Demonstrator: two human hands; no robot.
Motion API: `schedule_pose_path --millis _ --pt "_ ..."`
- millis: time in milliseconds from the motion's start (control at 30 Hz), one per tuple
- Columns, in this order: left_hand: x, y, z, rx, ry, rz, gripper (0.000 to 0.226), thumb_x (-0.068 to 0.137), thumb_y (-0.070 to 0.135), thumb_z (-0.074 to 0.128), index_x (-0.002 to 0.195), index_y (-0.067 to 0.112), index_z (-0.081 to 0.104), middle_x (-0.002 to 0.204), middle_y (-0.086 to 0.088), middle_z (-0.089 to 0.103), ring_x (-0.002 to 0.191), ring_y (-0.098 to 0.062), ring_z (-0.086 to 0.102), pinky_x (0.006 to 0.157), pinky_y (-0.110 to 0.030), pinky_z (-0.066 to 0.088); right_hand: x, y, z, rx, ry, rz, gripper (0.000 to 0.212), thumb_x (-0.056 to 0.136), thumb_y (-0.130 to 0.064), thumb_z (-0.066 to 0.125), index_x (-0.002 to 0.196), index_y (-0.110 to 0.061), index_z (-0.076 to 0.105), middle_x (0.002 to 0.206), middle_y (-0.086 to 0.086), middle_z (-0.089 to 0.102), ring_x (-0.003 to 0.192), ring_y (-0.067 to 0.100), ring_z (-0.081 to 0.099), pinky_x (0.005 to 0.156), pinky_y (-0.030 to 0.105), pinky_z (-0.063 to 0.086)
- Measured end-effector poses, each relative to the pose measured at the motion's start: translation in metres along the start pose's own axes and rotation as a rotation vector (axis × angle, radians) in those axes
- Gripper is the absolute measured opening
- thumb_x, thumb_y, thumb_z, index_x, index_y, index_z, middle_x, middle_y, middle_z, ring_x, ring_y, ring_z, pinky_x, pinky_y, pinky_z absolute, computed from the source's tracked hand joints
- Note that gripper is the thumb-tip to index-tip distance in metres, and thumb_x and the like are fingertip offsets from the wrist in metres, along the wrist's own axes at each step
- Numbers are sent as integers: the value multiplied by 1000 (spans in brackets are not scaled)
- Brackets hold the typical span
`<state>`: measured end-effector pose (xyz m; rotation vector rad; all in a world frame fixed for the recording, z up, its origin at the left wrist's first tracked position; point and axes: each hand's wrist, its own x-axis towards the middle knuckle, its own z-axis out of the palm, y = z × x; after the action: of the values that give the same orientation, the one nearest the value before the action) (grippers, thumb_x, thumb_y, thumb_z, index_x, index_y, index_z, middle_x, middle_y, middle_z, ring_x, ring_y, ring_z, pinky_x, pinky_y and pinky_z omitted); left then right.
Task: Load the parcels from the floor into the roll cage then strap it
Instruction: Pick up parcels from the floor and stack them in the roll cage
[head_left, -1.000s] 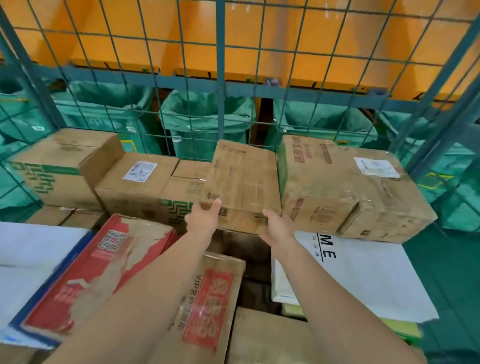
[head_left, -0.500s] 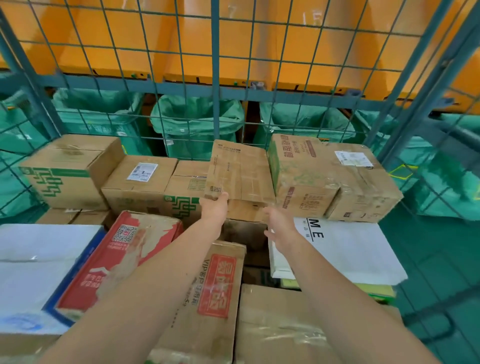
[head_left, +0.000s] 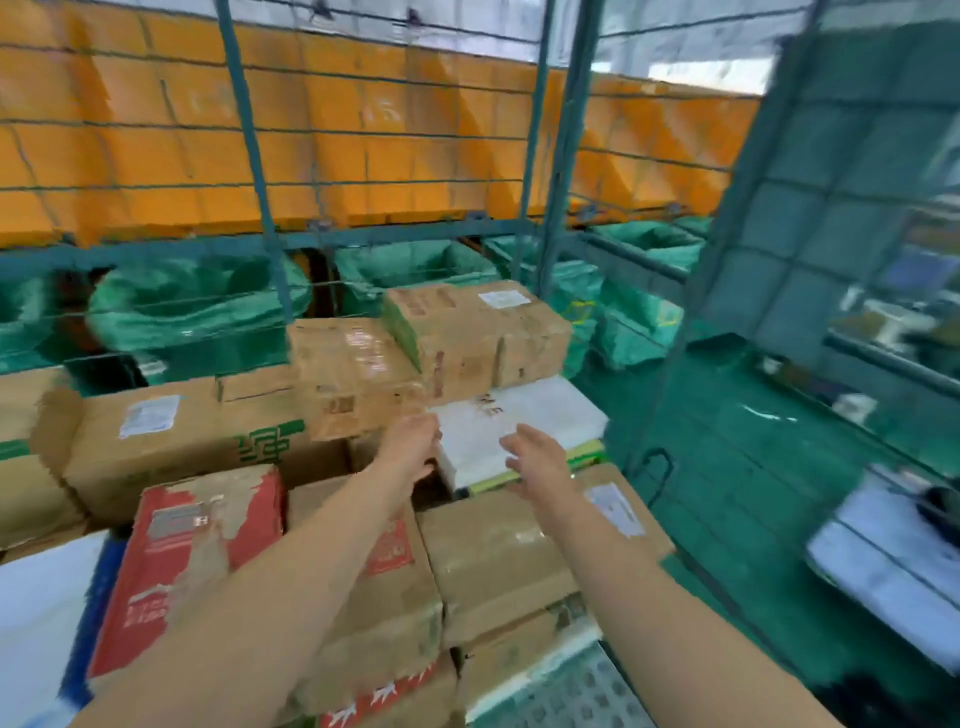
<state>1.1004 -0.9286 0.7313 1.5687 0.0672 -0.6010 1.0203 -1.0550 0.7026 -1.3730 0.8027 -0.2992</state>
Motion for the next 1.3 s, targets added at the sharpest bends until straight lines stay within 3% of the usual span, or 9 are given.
schedule_pose_path --millis 67,133,233,300,433,533,667,967,1300 --pt "-24 -12 16 77 -73 21 25 99 13 46 75 19 44 76 0 45 61 -13 39 57 -26 31 -32 16 -26 47 141 -55 43 94 -15 58 136 -15 54 108 8 61 98 25 58 80 41 51" --pt "-48 -29 36 157 -165 30 22 99 16 48 78 20 49 81 -1 49 64 -15 43 61 -28 33 -69 31 -55 104 281 -95 38 93 -13 55 132 -17 56 96 5 60 87 22 55 83 50 51" --pt "-89 -59 67 248 -293 89 13 98 19 51 90 23 60 85 -1 59 72 -18 53 63 -28 40 -124 57 -99 194 442 -124 39 93 -15 57 132 -16 56 110 4 66 95 18 61 97 46 50" --pt "-116 -81 93 325 -408 113 16 95 19 53 82 24 60 81 -3 60 75 -21 56 68 -30 42 -160 72 -130 216 524 -103 41 94 -15 57 134 -16 54 115 4 64 97 16 61 101 45 50" --pt "-172 -125 153 385 -627 100 16 95 14 49 86 23 59 67 4 53 56 -11 49 53 -21 34 -228 106 -193 271 732 -52 40 93 -16 58 134 -16 54 112 2 62 93 16 61 98 42 52" --pt "-224 -157 193 446 -733 91 12 98 25 50 102 26 61 89 6 63 82 -14 59 67 -27 44 -282 134 -238 339 909 -50 40 92 -12 55 132 -15 54 99 -3 61 83 13 58 93 38 52" --pt "-303 -202 244 500 -912 68 10 97 25 53 103 24 61 89 4 64 78 -13 57 67 -27 43 -362 171 -297 403 1136 -22 38 93 -14 54 131 -19 53 105 -5 59 80 13 57 85 33 52" --pt "-508 -318 328 683 -1216 30 10 95 24 51 100 20 59 95 1 62 87 -18 58 81 -33 47 -555 259 -420 470 1458 66 42 91 -15 58 132 -18 53 116 1 60 99 18 59 100 44 50" --pt "-722 -427 378 800 -1496 -9 17 94 15 48 78 22 48 82 0 49 67 -14 43 57 -24 32 -747 340 -523 519 1655 160 52 93 -20 60 142 -17 44 127 5 55 109 21 55 101 41 48"
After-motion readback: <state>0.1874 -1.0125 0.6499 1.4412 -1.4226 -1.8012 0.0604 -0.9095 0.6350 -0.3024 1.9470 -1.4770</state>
